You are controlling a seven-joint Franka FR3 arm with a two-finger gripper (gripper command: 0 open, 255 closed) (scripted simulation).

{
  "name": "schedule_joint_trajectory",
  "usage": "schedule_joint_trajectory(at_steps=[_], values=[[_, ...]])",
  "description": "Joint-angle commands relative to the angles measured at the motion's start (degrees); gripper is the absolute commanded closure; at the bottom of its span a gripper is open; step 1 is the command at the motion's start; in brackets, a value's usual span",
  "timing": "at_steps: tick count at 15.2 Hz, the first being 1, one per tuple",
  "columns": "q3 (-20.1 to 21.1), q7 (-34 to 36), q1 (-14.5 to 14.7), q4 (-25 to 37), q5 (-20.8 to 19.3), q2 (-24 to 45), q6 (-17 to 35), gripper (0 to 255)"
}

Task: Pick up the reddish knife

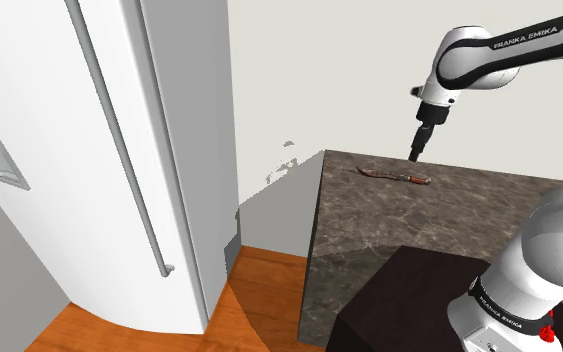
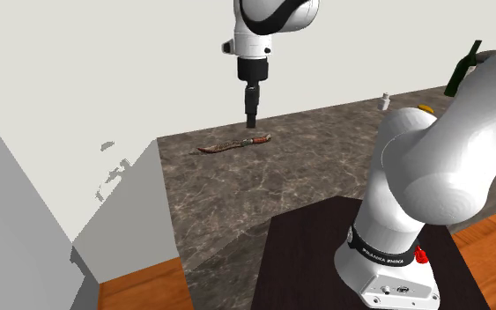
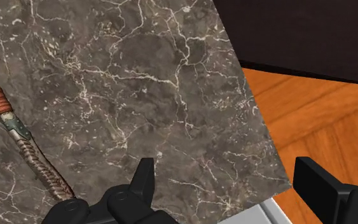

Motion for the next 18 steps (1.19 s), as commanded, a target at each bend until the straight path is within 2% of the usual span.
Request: schedule_joint_trajectory(at_steps=[1,5,8,13,15,18], values=[[-2.95,-4.65,0.37,0.97,-0.57,3.69,3.08,0],[-8.58,-13.83,1.98,3.59,0.45,11.95,9.07,0],[-12.62,-21.76,3.61,6.48,3.54,19.20,13.21,0],[-16.77,-37.67,4.73,13.14,14.29,33.42,18.26,0],[-16.42,-44.23,3.40,16.51,19.56,39.37,19.26,0],[-13.98,-52.66,-0.37,22.25,26.22,47.62,19.87,0]])
